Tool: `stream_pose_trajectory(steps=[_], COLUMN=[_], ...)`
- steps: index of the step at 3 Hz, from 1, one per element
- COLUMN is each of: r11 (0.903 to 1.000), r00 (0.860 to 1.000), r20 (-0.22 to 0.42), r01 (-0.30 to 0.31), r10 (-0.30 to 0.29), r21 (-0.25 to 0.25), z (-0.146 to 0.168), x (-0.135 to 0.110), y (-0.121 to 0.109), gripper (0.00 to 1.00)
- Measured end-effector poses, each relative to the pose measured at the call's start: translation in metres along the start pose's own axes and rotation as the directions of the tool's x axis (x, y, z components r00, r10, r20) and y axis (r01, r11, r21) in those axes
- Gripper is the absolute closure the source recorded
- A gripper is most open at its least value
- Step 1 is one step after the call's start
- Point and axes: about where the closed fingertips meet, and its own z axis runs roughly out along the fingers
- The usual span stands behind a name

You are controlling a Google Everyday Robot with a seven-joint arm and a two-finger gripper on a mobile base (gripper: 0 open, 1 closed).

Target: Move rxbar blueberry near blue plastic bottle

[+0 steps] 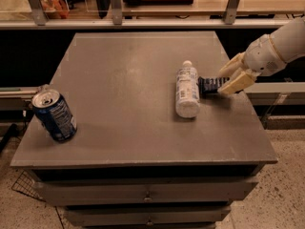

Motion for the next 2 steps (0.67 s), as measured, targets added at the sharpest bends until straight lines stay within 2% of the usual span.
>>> stream_pose_trajectory(steps=[1, 2], r11=[0.9998, 0.9999], r00=[1.0, 1.0], r20=[-0.006, -0.012], r01=[0.017, 0.009], r10=[-0.017, -0.009], r21=[-0.012, 0.011], z=[-0.0007, -0.0104], x=[-0.0021, 0.0023], y=[0.0013, -0.003], gripper=[0.21, 0.0])
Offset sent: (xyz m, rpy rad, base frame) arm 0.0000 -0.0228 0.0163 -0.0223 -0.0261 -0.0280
